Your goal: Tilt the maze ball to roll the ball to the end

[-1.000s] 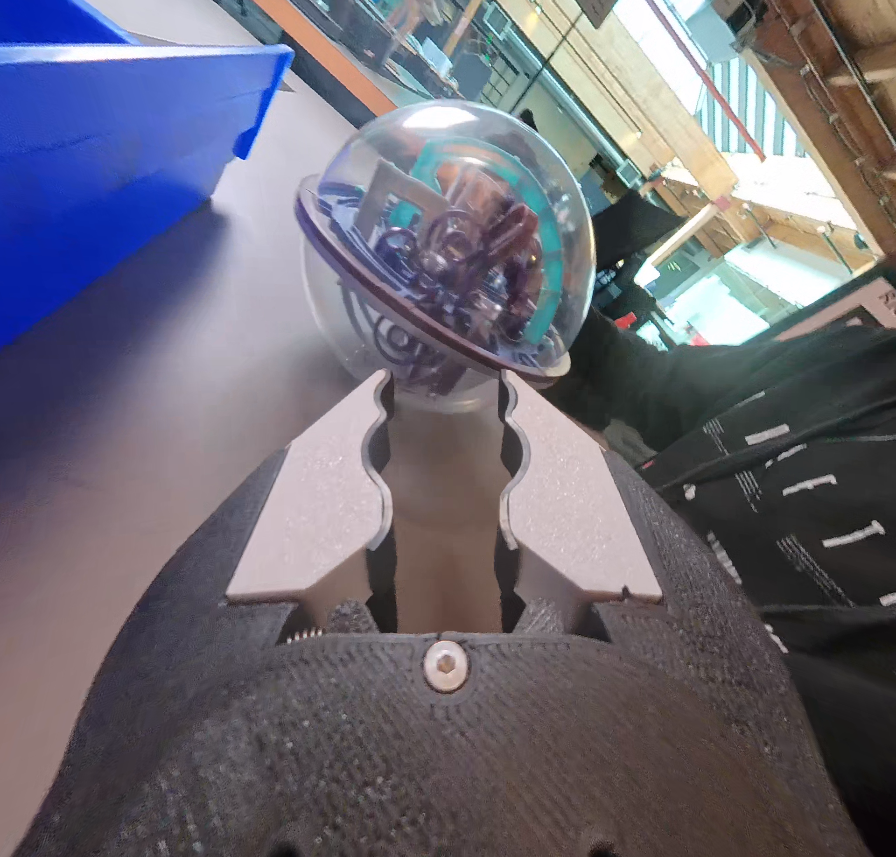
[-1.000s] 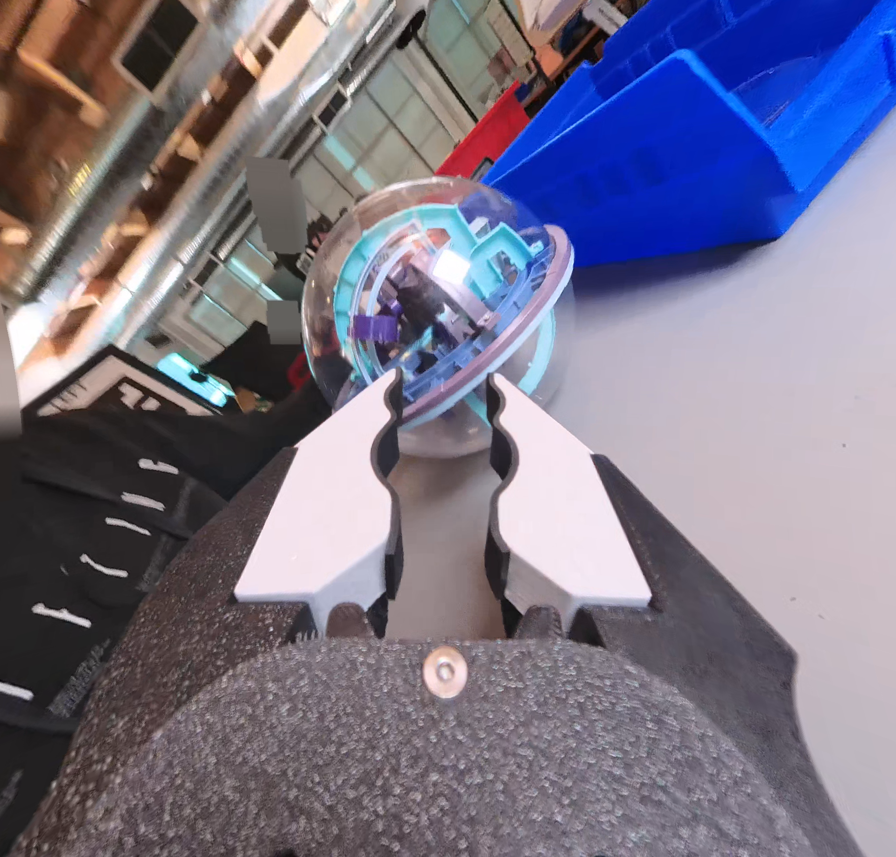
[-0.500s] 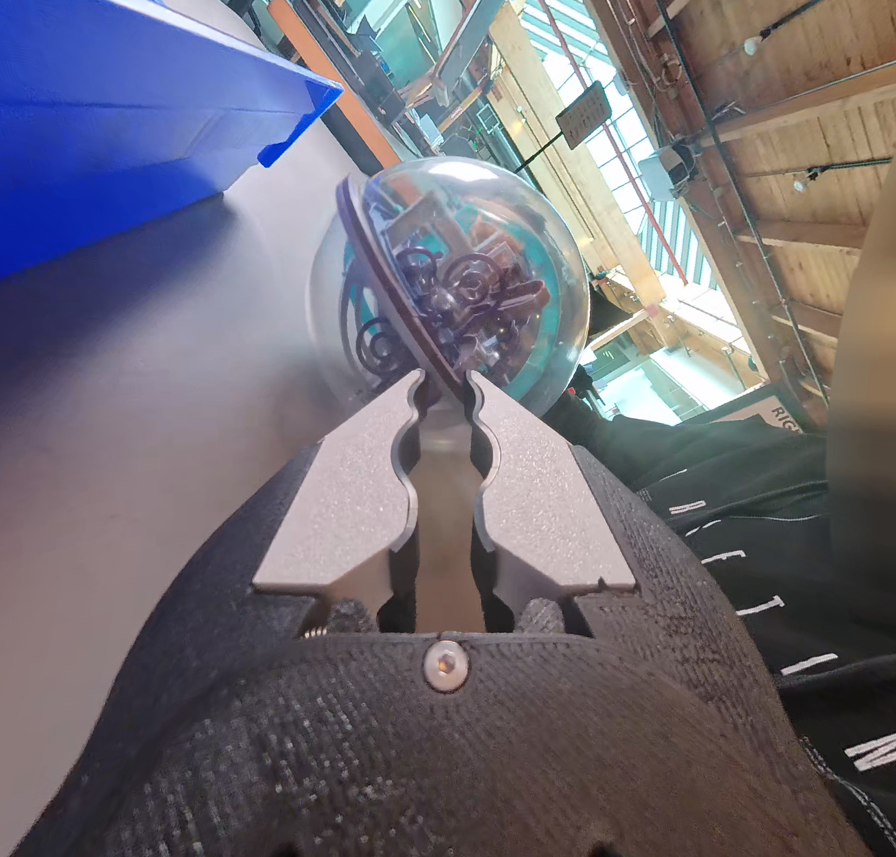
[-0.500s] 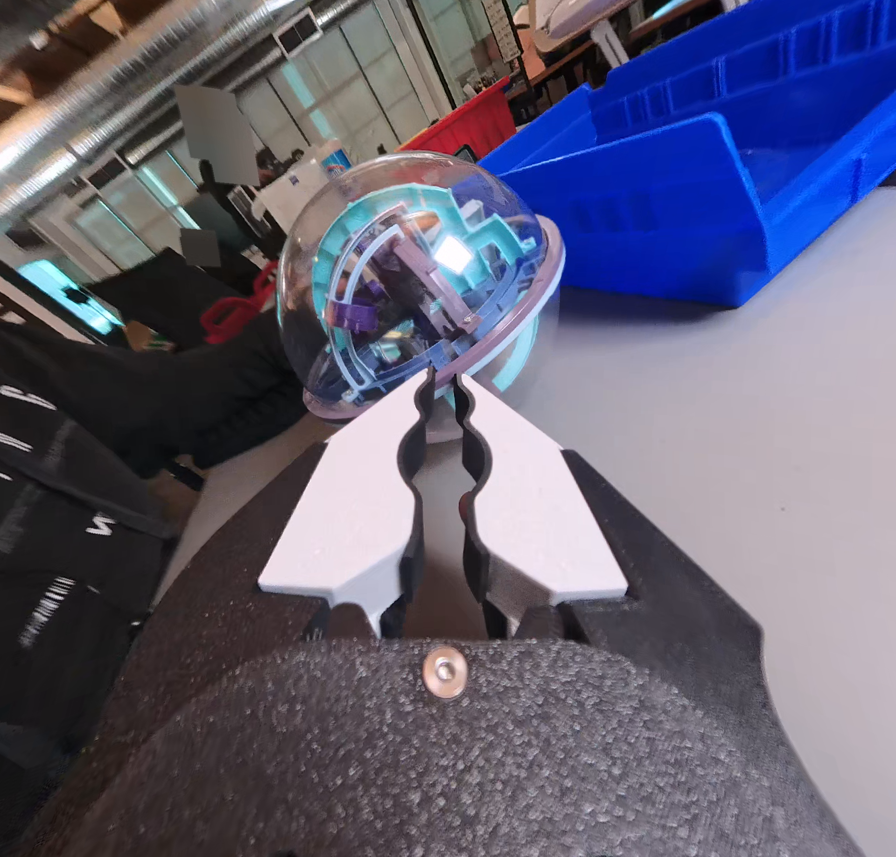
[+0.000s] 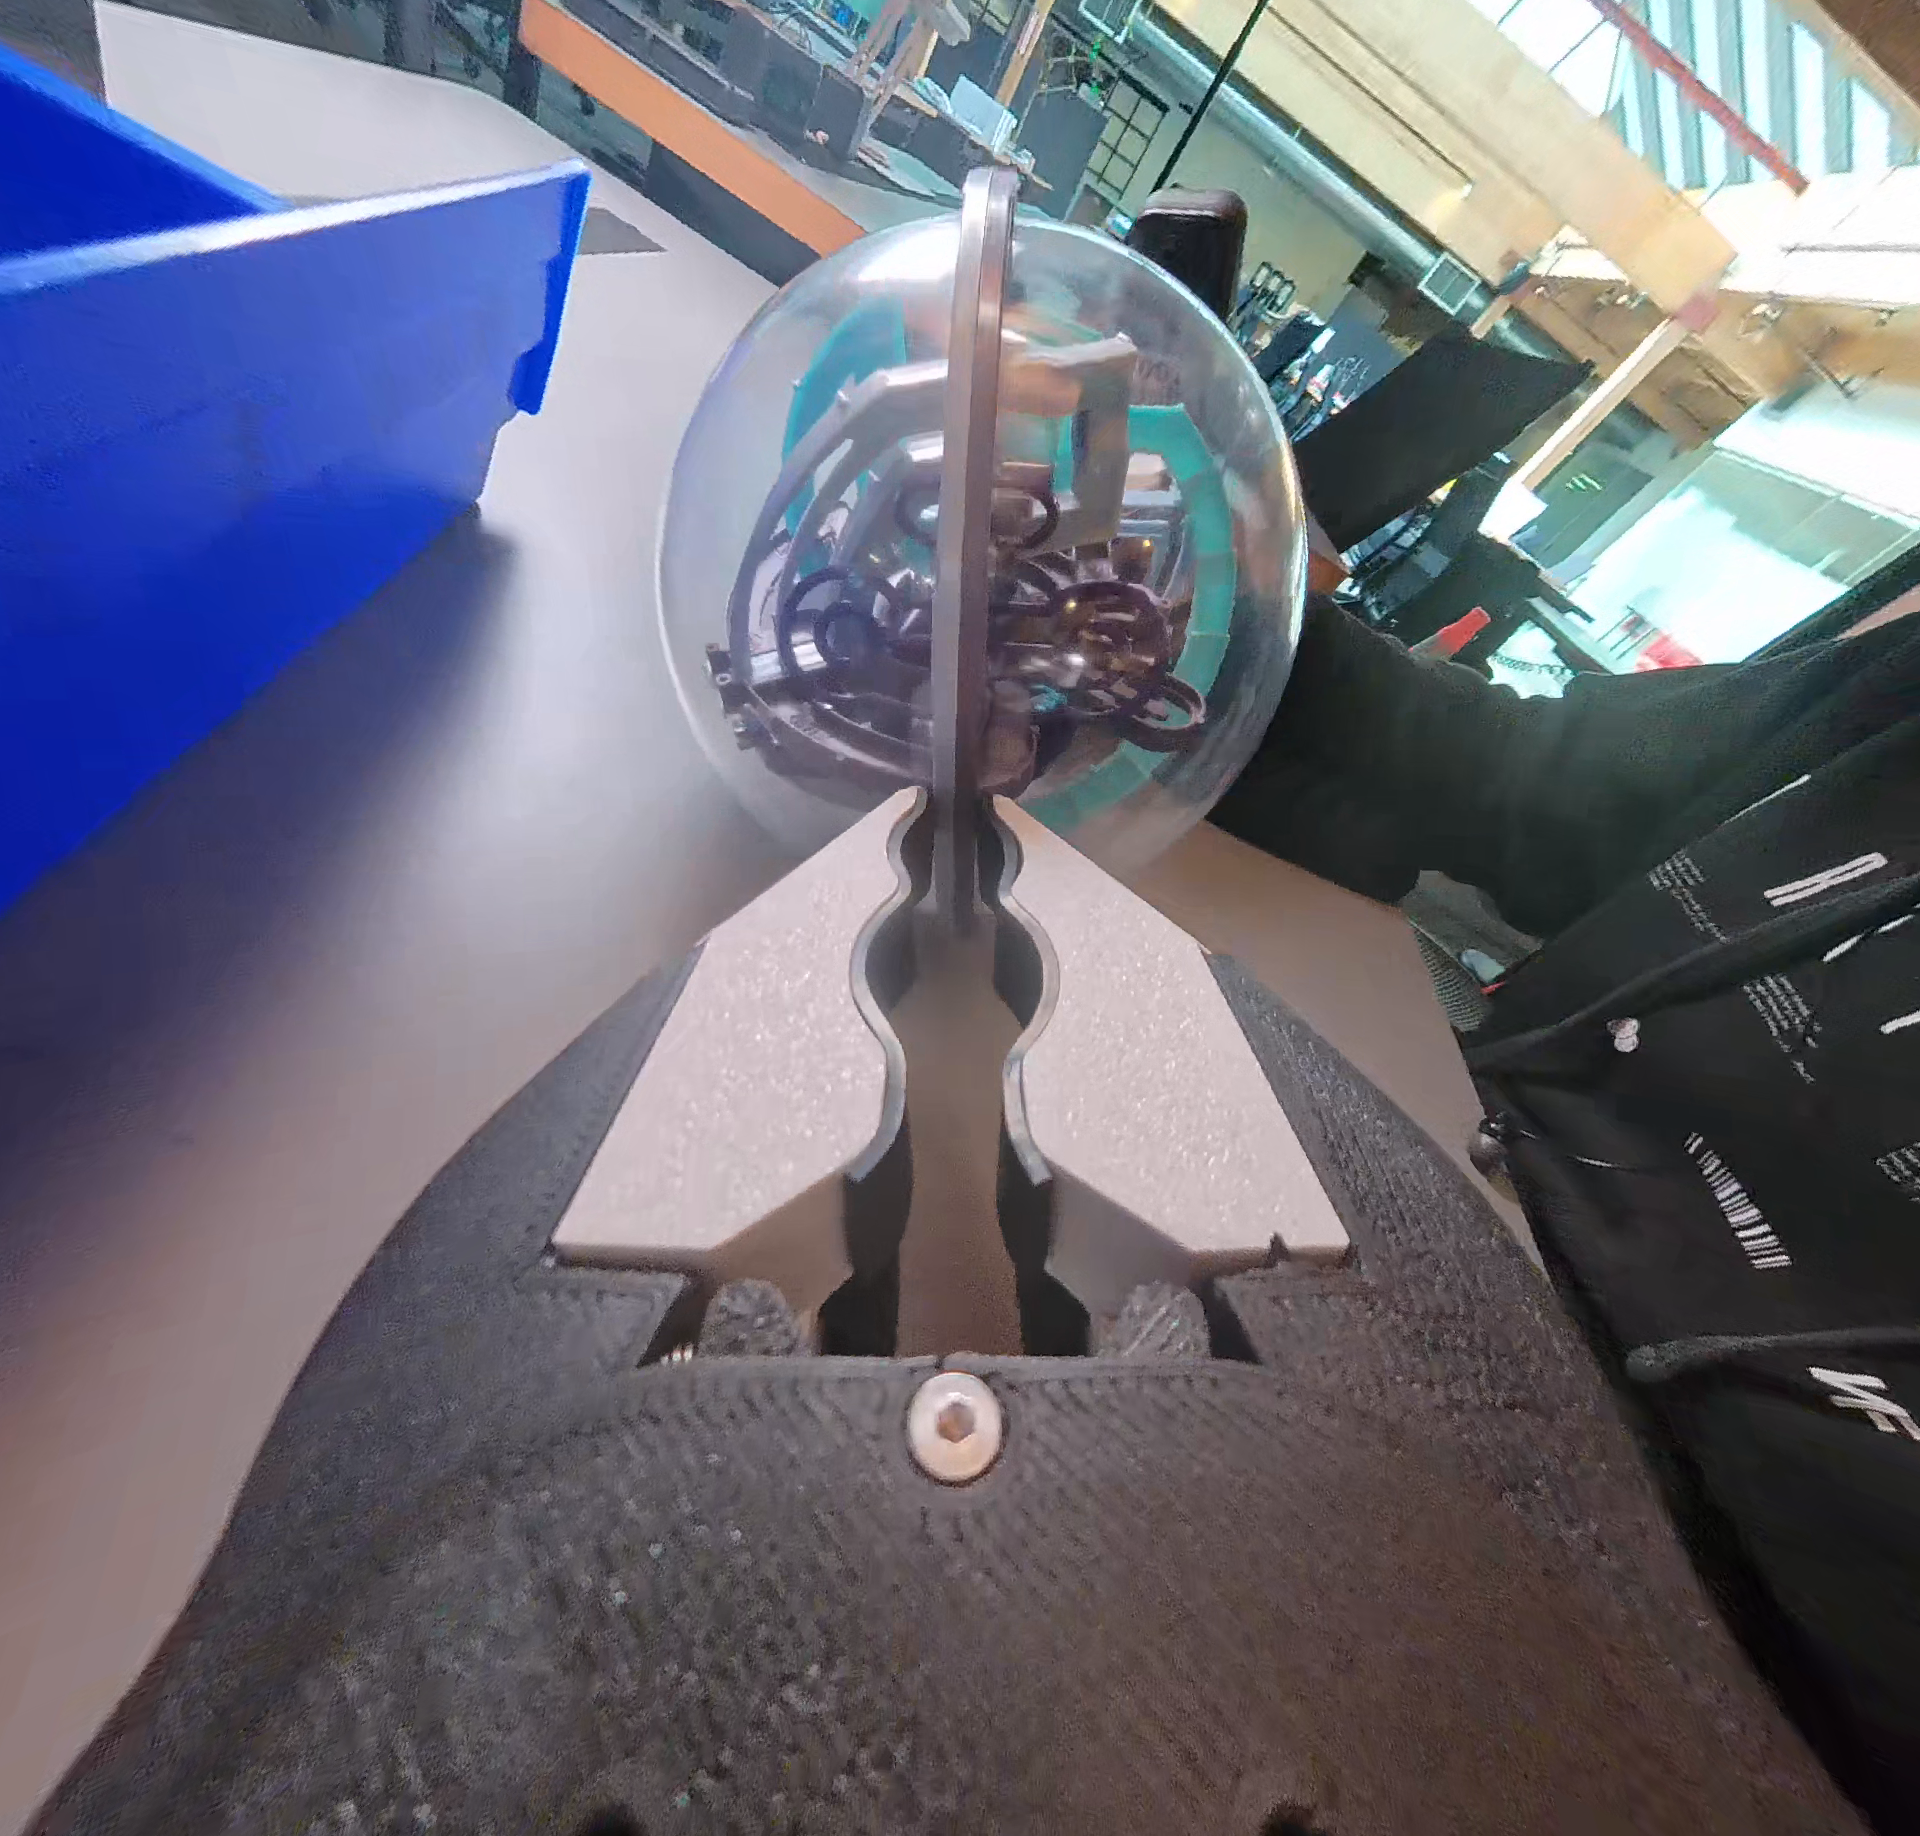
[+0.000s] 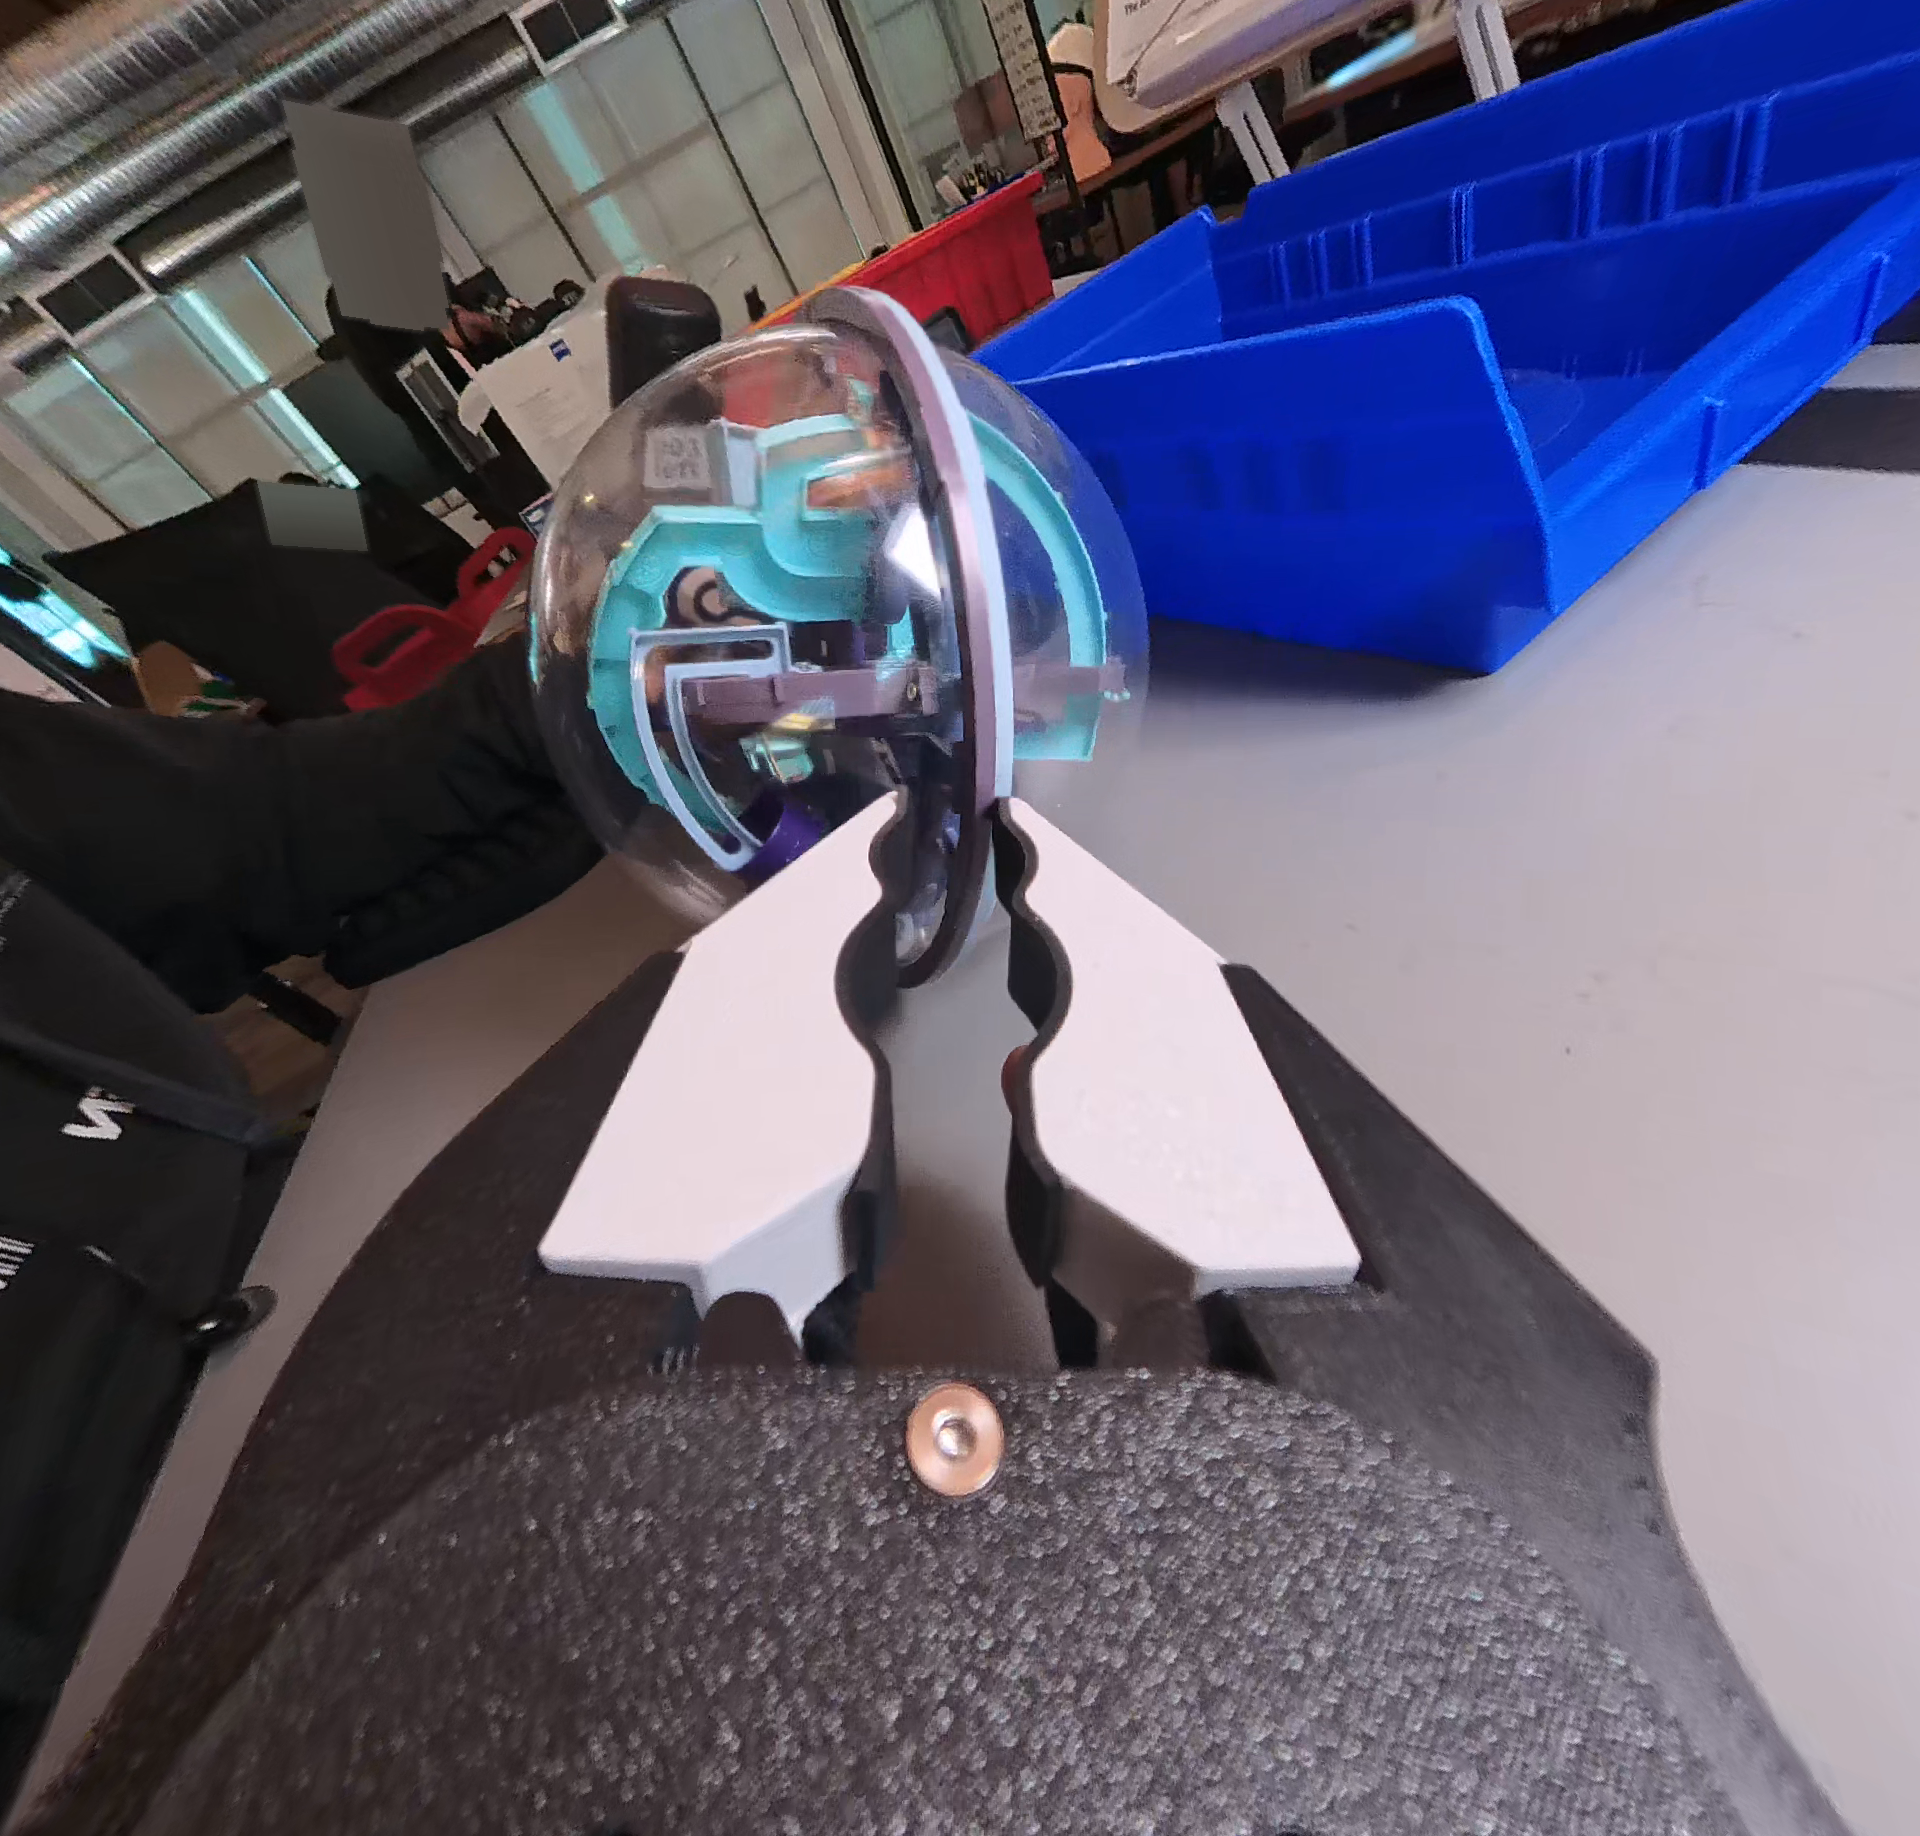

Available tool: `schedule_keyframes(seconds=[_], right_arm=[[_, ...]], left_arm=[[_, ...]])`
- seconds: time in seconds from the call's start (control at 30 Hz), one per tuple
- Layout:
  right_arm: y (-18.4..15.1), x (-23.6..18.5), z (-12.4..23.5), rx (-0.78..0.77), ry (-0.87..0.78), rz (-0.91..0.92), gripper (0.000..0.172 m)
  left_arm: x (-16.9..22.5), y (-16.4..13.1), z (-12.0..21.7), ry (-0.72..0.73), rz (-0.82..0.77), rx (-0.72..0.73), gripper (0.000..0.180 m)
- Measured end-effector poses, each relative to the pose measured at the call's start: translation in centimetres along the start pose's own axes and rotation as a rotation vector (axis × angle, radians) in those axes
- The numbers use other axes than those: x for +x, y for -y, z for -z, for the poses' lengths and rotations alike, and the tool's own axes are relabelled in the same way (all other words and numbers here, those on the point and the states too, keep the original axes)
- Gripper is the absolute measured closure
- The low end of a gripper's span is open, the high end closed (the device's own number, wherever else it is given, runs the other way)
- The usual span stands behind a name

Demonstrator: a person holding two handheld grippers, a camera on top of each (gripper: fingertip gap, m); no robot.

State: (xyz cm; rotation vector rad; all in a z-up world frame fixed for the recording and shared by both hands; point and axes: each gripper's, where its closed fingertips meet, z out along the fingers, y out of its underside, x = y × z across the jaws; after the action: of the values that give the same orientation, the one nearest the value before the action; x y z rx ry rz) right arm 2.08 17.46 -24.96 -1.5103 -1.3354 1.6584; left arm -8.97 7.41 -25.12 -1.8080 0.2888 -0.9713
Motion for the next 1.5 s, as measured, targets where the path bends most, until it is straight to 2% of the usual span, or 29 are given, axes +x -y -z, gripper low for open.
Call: schedule_keyframes(seconds=[0.07,0.23,0.43,0.6,0.67,0.8,0.97,1.1,1.33,1.5], right_arm=[[-0.4,0.2,0.0,-0.024,0.013,-0.073,0.161],[-1.1,-0.3,0.0,-0.074,0.063,-0.08,0.158],[-1.3,0.1,-0.2,-0.131,0.119,-0.06,0.158],[-1.7,-0.2,-0.3,-0.164,0.148,-0.06,0.161],[-1.6,-0.4,-0.2,-0.155,0.149,-0.039,0.163],[-0.6,-0.6,0.0,-0.091,0.131,0.048,0.164],[0.9,-0.2,-0.1,-0.058,0.026,0.256,0.165],[5.2,-1.5,0.0,-0.028,-0.011,0.408,0.165],[18.8,-8.7,1.7,0.202,0.051,0.626,0.171],[24.2,-12.4,2.7,0.309,0.023,0.724,0.172]], left_arm=[[0.2,0.3,0.1,-0.005,0.002,0.012,0.175],[0.5,0.4,0.2,-0.008,-0.057,0.013,0.175],[0.8,0.1,0.2,-0.064,0.028,0.016,0.175],[0.4,-2.6,-0.8,-0.054,0.047,-0.134,0.161],[0.2,-2.7,-0.9,-0.04,0.025,-0.146,0.172],[0.4,-1.2,-0.9,-0.049,0.014,-0.061,0.17],[0.9,1.4,-0.5,0.005,-0.137,0.019,0.175],[2.5,6.2,0.5,0.027,-0.28,0.118,0.174],[7.7,15.0,2.2,0.0,-0.49,0.269,0.174],[10.6,19.3,2.9,-0.041,-0.589,0.342,0.174]])
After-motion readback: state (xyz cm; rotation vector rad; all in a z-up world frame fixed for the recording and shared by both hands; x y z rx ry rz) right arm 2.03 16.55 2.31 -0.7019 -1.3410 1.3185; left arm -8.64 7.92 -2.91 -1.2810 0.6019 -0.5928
